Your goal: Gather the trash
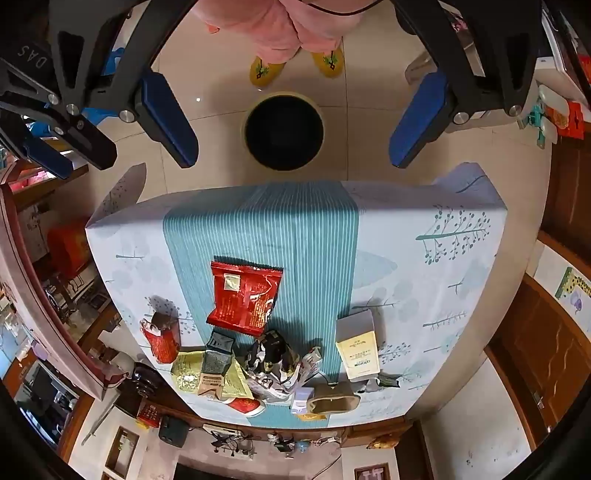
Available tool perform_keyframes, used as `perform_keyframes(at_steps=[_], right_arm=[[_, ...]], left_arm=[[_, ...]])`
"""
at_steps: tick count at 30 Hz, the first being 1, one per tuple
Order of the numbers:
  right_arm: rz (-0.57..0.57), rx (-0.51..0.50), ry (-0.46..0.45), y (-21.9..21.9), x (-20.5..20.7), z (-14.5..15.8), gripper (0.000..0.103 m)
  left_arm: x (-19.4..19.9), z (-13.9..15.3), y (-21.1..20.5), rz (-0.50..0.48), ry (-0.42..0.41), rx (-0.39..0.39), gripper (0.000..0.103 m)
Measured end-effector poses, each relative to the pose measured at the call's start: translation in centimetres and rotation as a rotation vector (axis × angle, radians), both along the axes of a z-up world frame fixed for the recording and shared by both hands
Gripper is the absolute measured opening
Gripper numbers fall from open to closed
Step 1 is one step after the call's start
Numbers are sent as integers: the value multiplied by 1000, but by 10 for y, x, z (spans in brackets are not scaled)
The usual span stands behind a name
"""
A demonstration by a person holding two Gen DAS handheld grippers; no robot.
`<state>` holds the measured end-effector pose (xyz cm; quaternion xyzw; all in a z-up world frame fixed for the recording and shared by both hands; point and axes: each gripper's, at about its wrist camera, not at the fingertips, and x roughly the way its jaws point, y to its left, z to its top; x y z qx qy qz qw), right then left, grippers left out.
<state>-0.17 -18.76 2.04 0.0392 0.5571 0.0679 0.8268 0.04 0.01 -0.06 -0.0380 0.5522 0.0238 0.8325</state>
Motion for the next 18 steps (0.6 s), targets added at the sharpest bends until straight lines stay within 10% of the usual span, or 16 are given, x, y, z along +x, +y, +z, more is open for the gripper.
perform_keyframes(at_steps=[18], right_arm=[[8, -5, -12, 5, 5, 6, 80]], left_arm=[[6, 1, 1, -14, 18, 5, 96]])
